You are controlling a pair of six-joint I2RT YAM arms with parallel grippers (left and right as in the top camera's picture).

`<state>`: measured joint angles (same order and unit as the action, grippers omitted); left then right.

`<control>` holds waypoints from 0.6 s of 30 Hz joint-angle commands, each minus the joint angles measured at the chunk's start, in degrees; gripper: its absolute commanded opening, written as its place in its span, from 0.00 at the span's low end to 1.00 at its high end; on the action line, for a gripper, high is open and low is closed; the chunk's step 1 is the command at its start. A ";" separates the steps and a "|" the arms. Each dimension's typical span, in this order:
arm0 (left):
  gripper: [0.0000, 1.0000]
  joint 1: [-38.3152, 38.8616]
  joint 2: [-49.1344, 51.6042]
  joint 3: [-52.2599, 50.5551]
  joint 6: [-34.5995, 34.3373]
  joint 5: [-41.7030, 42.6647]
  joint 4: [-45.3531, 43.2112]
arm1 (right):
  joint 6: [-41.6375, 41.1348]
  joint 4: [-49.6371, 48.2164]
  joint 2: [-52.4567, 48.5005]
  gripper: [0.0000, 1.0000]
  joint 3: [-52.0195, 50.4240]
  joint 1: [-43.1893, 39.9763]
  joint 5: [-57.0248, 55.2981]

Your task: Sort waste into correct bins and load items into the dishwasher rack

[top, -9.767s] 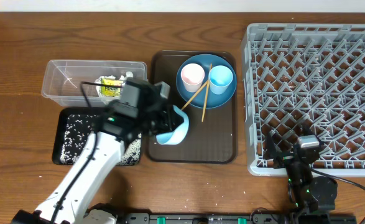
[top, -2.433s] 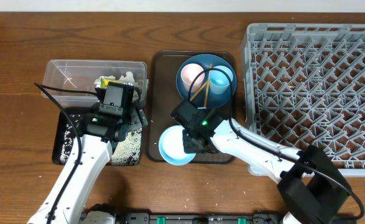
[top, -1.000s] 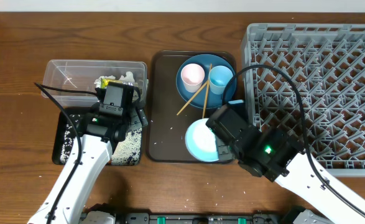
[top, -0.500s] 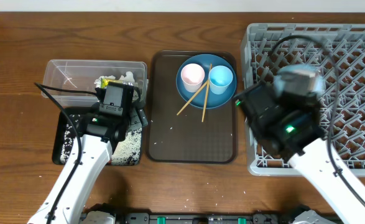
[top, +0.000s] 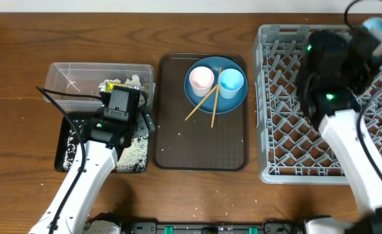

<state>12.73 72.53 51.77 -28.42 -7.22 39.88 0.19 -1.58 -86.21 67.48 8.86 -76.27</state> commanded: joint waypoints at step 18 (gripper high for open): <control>0.90 -0.35 -0.72 -0.17 0.66 -0.22 -0.15 | 65.77 -36.52 -32.11 0.01 0.24 -2.47 14.58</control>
<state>12.73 72.53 51.77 -28.45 -7.25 39.66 60.18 -38.72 -116.53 67.44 6.46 -61.98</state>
